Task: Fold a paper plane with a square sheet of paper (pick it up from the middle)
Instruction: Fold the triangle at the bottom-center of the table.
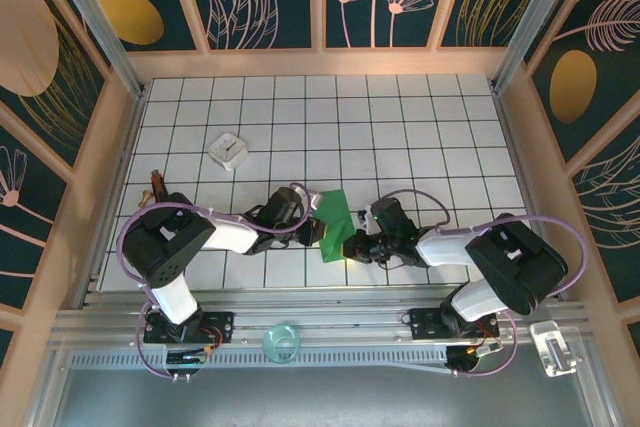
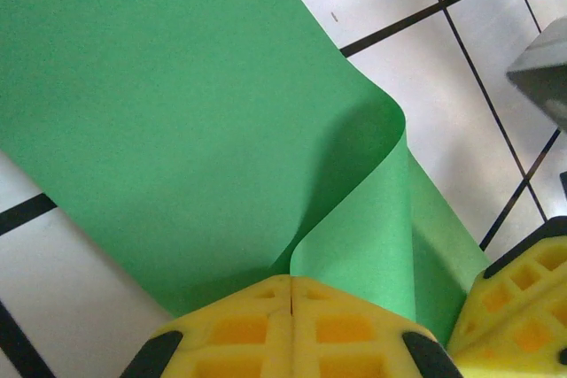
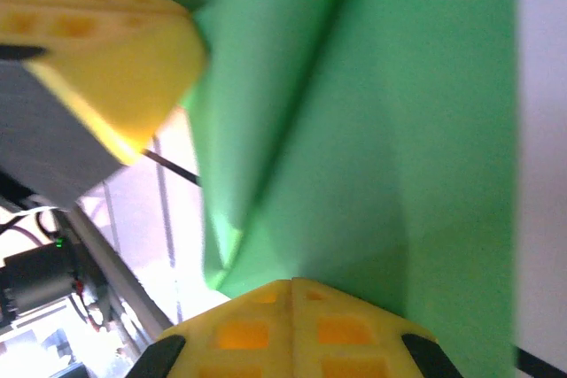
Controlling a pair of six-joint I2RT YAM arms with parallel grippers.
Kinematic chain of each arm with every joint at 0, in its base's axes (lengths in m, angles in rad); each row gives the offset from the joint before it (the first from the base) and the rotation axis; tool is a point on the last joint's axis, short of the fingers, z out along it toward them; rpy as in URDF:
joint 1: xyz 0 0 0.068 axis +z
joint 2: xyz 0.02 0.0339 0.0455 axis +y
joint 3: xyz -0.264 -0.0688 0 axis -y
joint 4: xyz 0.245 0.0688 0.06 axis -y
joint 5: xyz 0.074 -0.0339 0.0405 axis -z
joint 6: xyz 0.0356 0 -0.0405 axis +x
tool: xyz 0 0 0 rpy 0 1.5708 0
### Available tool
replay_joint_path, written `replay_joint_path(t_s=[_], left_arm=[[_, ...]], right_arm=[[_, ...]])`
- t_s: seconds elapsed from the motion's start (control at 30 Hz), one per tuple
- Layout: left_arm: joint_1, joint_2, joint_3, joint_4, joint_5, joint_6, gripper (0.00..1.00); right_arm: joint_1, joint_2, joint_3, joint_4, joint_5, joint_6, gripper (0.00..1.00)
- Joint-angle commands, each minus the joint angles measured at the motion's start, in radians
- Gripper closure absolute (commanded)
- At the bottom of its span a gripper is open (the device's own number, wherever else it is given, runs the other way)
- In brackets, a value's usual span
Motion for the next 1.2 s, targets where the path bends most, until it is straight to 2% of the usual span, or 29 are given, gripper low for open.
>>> replay_joint_path(t_s=[0.0,0.27,1.17], left_arm=[[0.007,0.041,0.021,-0.076,-0.046,0.017,1.0],[0.006,0.027,0.064,-0.1,-0.034,0.022,1.0],[0.007,-0.014,0.092,-0.118,0.019,0.052,1.0]], right_arm=[[-0.009,0.029,-0.006,-0.058,0.039,-0.039,1.0],[-0.01,0.05,0.006,-0.131,0.068,-0.065,1.0],[-0.01,0.067,0.026,-0.179,0.088,-0.091,1.0]])
